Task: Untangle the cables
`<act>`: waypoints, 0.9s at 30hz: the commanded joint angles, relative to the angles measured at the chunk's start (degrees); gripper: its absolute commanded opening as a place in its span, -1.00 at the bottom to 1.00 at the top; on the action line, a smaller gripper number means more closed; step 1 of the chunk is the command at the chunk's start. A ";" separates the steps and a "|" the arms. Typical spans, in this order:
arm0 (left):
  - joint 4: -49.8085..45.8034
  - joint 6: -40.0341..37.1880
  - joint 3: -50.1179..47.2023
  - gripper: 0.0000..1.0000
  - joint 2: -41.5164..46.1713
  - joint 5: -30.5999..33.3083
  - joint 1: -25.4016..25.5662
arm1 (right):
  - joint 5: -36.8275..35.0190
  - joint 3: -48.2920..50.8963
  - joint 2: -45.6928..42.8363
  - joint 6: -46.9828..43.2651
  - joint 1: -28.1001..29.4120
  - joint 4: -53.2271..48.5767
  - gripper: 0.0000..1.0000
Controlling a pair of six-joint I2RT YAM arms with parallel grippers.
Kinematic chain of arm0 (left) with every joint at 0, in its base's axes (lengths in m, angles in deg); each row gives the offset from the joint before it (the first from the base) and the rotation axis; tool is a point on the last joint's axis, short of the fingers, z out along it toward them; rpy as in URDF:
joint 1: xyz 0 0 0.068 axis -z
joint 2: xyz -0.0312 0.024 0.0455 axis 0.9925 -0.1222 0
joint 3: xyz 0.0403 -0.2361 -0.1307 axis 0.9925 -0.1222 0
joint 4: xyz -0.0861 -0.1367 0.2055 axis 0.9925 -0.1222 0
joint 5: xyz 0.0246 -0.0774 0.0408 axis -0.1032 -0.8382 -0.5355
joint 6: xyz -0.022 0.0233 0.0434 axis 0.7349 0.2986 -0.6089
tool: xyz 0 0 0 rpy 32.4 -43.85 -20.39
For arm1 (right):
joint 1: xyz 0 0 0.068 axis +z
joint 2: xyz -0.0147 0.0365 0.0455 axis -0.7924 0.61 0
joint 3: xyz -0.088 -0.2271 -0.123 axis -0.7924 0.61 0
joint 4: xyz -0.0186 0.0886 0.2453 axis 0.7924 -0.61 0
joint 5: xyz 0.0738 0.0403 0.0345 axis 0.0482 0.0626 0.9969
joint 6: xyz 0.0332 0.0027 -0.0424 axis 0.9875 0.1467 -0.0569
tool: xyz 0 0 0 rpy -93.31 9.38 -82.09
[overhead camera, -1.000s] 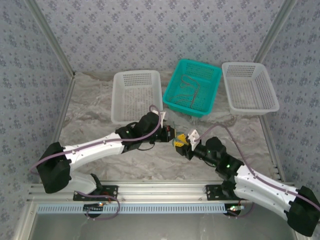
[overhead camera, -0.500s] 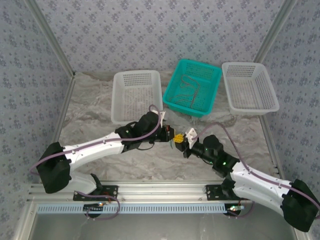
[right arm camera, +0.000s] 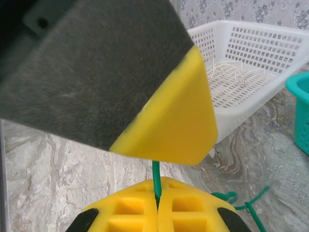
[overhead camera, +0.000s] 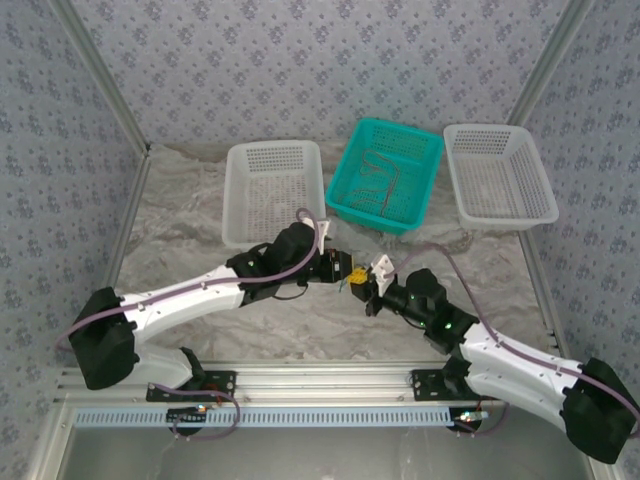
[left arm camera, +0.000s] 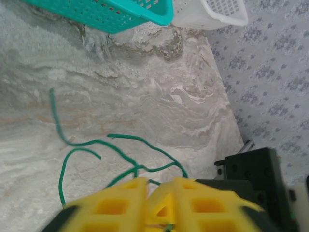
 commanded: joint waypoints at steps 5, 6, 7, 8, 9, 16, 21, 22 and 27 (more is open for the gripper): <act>6.74 -21.14 -8.38 0.01 14.46 5.65 0.05 | 6.25 -5.56 -1.79 8.93 -6.87 -4.33 -1.00; 8.28 -23.56 -10.48 0.02 16.54 5.48 0.03 | 7.63 -6.13 -1.70 10.21 -7.81 -4.52 -1.00; 9.63 -25.82 -12.45 0.02 18.49 5.09 -0.13 | 9.13 -6.92 -1.66 11.60 -8.77 -4.86 -1.00; 10.88 -27.73 -14.39 0.02 19.85 3.81 -0.21 | 10.69 -7.93 -1.50 12.77 -9.65 -5.46 -1.00; 11.96 -29.13 -15.75 0.02 20.56 2.36 -0.24 | 11.98 -8.97 -1.36 13.65 -10.19 -6.12 -1.00; 13.93 -33.14 -16.12 0.14 15.82 -2.72 -0.15 | 20.01 -15.64 1.20 19.74 -11.67 -9.49 -1.00; 16.15 -37.58 -13.83 0.26 9.92 0.80 -0.24 | 21.38 -18.94 2.47 20.80 -10.90 -13.09 -1.00; 16.55 -37.94 -13.35 0.26 8.73 1.67 -0.24 | 21.79 -19.21 2.39 21.04 -10.69 -13.18 -1.00; 16.45 -36.56 -11.55 -0.87 6.13 4.81 -0.41 | 21.04 -19.92 0.76 20.44 -10.13 -15.84 -1.00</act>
